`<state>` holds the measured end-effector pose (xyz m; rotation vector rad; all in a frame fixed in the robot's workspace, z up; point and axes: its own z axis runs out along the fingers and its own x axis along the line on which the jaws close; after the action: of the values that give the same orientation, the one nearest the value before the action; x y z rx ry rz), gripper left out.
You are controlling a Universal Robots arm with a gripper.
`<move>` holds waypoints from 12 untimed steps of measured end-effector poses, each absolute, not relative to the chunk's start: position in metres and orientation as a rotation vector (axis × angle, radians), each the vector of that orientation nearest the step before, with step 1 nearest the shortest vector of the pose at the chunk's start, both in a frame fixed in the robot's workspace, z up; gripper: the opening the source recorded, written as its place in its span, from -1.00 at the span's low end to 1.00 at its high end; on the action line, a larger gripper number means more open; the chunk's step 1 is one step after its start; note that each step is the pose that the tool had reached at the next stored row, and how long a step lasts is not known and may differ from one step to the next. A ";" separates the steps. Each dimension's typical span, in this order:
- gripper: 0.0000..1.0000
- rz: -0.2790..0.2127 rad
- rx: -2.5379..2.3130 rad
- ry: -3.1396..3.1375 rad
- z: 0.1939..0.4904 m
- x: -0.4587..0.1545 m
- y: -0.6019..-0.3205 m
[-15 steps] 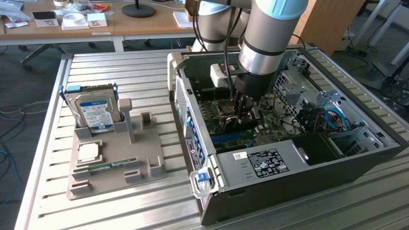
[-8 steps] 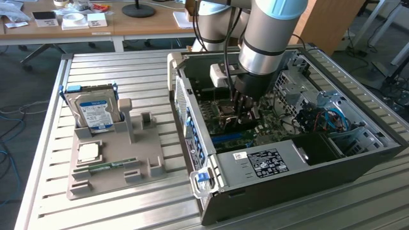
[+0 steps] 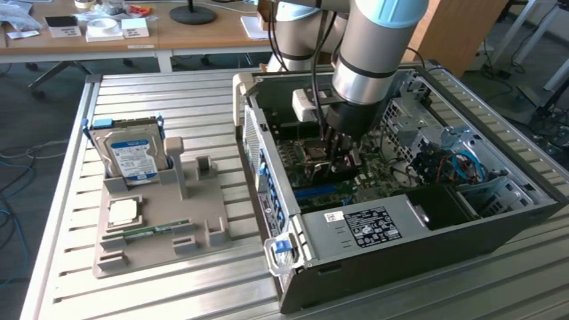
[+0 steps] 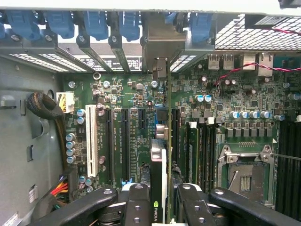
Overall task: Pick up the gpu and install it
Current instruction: 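Insert the gpu into the slot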
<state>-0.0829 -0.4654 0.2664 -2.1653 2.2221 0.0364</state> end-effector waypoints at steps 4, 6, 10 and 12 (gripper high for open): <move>-0.47 0.036 -2.166 2.222 0.266 -0.083 -0.465; -0.47 0.036 -2.165 2.222 0.264 -0.083 -0.465; -0.47 0.035 -2.166 2.223 0.263 -0.083 -0.465; -0.47 0.035 -2.166 2.223 0.263 -0.083 -0.465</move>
<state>-0.0829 -0.4654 0.2628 -2.1659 2.2227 0.0355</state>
